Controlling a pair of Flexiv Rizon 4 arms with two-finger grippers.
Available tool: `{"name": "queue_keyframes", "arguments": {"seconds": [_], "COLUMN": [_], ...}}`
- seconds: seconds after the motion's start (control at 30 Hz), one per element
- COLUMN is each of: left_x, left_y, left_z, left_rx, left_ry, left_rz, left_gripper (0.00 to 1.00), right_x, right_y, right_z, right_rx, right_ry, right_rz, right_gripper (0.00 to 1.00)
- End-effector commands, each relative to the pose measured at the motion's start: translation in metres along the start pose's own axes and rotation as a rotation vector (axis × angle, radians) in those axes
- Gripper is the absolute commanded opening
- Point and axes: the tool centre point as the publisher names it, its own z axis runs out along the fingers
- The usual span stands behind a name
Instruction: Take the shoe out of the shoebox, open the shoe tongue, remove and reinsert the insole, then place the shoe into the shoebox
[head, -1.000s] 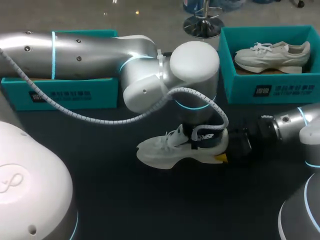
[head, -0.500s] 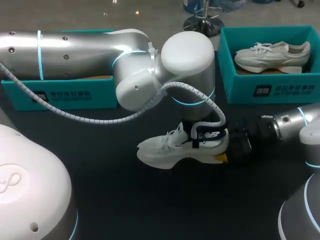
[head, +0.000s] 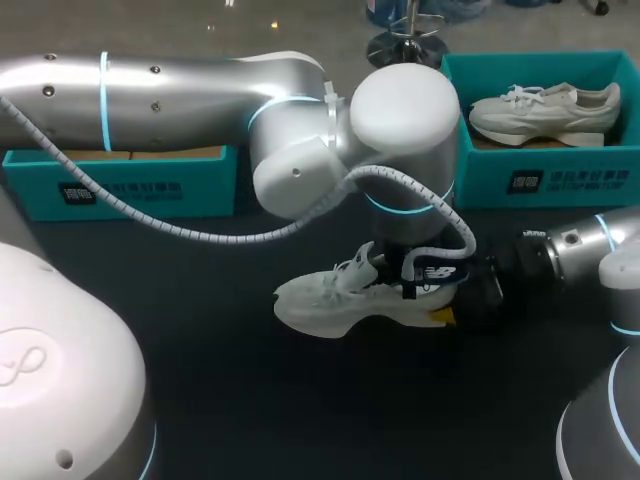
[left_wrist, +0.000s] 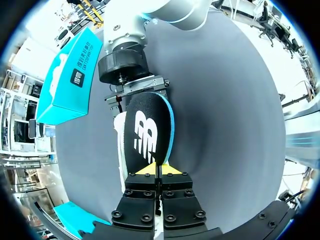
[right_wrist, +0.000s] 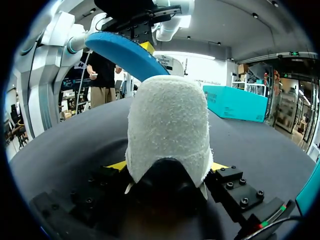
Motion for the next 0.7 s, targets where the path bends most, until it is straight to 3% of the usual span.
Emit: {"name": "queue_keyframes", "arguments": {"seconds": [0.03, 0.17, 0.27, 0.43, 0.7], "left_x": [0.0002, 0.0003, 0.0002, 0.0003, 0.0002], "left_y": [-0.0051, -0.0025, -0.0014, -0.0007, 0.0011], "left_z": [0.0029, 0.0066, 0.0082, 0.0084, 0.007], "left_rx": [-0.014, -0.028, -0.031, -0.024, -0.009], "left_ry": [-0.004, -0.01, -0.018, -0.028, -0.065], "left_rz": [-0.002, -0.006, -0.008, -0.005, -0.009], "left_gripper": [0.0, 0.0, 0.11, 0.17, 0.16], "right_x": [0.0008, 0.0008, 0.0008, 0.0008, 0.0008], "right_y": [-0.0015, -0.0015, -0.0015, -0.0015, -0.0015], "right_z": [0.0016, 0.0016, 0.0016, 0.0016, 0.0016], "right_rx": [0.003, 0.003, 0.003, 0.003, 0.003], "right_ry": [-0.001, -0.001, -0.001, -0.001, -0.001], "right_rz": [0.0, 0.0, 0.0, 0.0, 0.0], "right_gripper": [0.0, 0.0, 0.0, 0.0, 0.0]}}
